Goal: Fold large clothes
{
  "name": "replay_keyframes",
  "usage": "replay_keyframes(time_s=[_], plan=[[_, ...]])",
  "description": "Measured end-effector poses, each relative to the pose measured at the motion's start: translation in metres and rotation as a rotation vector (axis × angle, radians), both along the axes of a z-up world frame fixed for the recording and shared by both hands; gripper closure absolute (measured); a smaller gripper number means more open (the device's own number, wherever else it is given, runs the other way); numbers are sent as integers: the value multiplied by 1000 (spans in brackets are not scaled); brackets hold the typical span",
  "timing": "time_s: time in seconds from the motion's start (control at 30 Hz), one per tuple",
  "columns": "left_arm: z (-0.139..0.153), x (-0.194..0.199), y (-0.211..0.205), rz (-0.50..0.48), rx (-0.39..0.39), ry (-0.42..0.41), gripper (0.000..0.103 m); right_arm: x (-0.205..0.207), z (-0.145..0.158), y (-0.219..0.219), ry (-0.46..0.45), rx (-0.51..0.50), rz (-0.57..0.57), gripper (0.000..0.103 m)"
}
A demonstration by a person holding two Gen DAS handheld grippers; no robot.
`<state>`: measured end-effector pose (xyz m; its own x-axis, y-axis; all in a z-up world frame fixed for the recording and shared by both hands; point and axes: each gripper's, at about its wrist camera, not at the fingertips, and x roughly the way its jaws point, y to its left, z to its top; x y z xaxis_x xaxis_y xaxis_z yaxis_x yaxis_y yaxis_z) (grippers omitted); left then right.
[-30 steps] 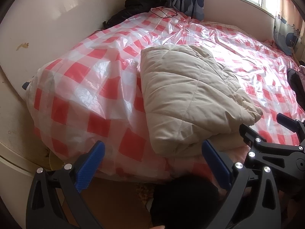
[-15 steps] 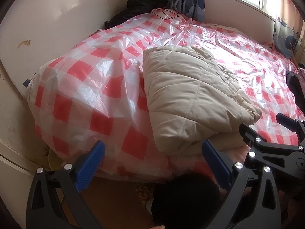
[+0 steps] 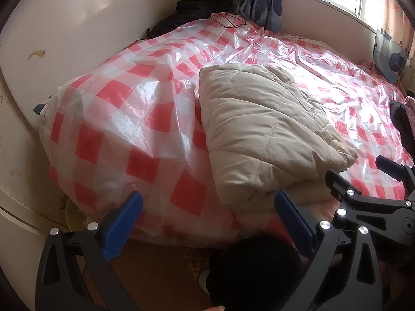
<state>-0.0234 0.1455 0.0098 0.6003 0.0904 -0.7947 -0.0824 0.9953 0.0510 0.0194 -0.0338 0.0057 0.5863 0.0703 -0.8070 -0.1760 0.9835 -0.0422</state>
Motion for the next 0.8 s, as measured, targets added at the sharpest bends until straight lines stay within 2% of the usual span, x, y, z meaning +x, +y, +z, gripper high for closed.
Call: replay_keyframes(time_s=[0.4, 0.8], plan=[[-2, -3, 7, 16, -14, -2, 5, -1, 0, 7, 4, -10, 11, 6], [-3, -6, 8, 32, 17, -11, 5, 0, -2, 10, 4, -15, 11, 6]])
